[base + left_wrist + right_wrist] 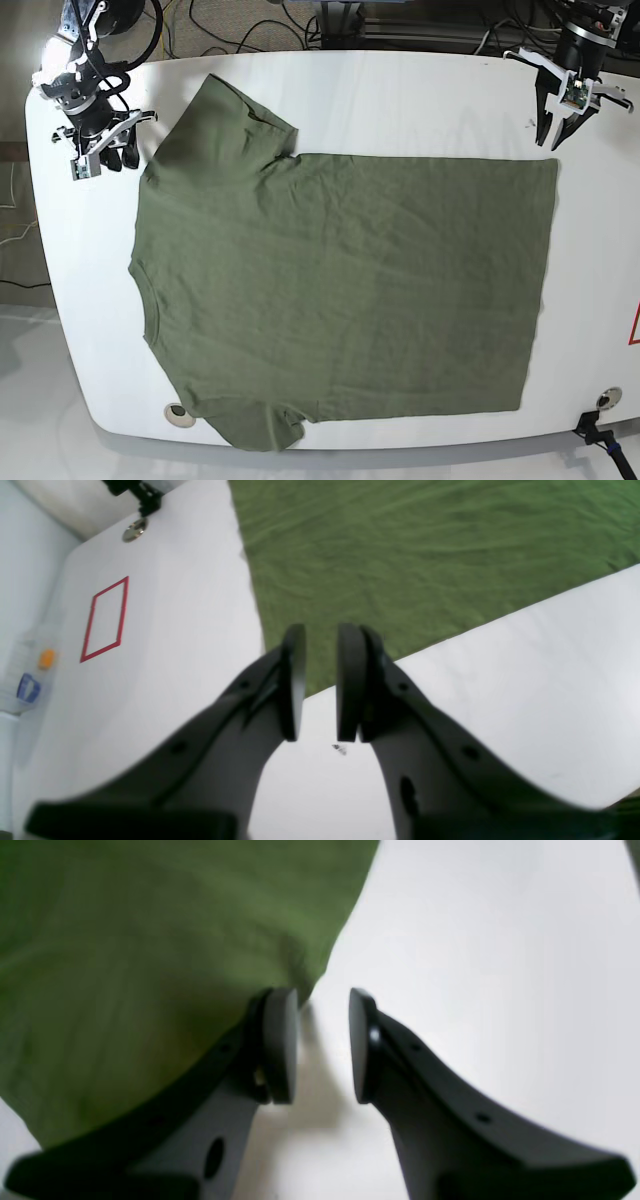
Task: Fold the T-shirt properly
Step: 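Move both grippers down toward the shirt's back edge corners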
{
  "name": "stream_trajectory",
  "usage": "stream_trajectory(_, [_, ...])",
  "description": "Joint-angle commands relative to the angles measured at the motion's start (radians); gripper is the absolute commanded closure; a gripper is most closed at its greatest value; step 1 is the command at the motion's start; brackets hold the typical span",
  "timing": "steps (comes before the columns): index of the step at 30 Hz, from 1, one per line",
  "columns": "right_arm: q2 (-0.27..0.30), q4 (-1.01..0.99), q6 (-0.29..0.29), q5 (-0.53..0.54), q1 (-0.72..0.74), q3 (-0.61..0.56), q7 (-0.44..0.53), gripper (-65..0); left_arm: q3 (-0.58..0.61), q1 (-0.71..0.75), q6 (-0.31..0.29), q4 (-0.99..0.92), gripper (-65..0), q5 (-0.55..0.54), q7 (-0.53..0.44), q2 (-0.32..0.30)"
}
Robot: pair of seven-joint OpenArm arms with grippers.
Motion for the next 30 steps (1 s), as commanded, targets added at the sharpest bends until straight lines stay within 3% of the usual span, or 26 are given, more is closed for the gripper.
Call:
stream_trajectory(1, [0.015,-0.017,0.008,0.009,0.011,0.009,0.031,-17.0,-0.005,0.007,0.004,0.014,-10.5,-0.009,-0.015,-0.007])
stream_trajectory(21, [0.004,-0.073,0.002,-0.108,-0.067,-0.007,0.085,-16.9,-0.002,0.007,0.004,0.005,-11.0,-0.013,0.001,-0.007])
stream_trajectory(25, [-0.05,-0.07,0.012,-0.037,-0.038,0.0,0.037,-17.4,-0.005,0.013,0.002,0.011,-10.0,-0.006,0.007,-0.007])
stream_trajectory(30, [-0.075,-0.071,0.024,0.047,-0.035,0.003,0.033,-17.5,-0.004,0.014,0.002,0.01,-10.0,-0.006,0.019,-0.007])
